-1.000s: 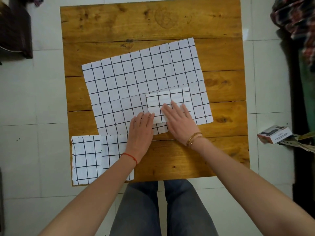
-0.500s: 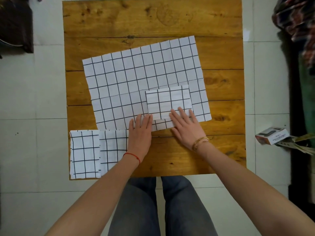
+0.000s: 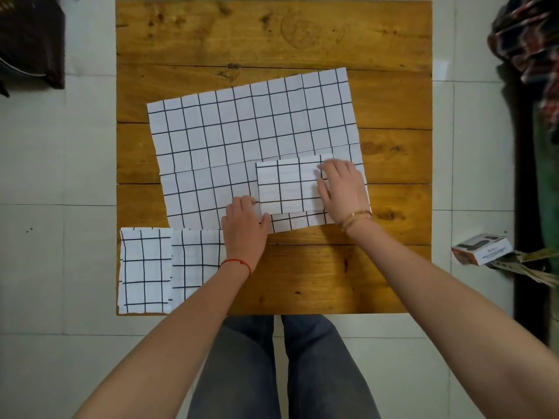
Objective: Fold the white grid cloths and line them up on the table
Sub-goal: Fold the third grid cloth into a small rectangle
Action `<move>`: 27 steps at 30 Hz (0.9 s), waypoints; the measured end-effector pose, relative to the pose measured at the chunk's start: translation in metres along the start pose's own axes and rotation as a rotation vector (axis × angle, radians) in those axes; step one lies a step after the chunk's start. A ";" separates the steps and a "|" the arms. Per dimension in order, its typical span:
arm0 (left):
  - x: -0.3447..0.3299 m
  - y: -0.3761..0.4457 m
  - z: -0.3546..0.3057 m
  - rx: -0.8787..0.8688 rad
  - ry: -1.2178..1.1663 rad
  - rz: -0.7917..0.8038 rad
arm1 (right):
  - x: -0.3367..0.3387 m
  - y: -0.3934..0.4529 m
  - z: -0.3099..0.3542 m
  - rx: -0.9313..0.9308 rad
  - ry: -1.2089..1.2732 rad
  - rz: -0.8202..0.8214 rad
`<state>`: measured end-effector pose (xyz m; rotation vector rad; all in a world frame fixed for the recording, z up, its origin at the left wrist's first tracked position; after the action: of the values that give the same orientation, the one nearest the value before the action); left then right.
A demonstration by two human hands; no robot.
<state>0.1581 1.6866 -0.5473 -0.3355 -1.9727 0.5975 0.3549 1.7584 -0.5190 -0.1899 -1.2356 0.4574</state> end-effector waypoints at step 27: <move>-0.001 0.017 0.003 0.197 -0.656 -0.046 | -0.010 0.078 0.002 0.037 0.189 0.263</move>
<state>0.1557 1.6998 -0.5580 0.0434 -2.5038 0.9501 0.3324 1.8236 -0.5565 -0.3591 -1.0196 0.6741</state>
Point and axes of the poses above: each hand's wrist, its own y-axis towards the middle knuckle, its own x-axis out of the back of the hand, z = x × y, the point moved 10 cm from there along y, towards the middle knuckle, and after that the axes turned 15 degrees about z, right-handed, at the moved point
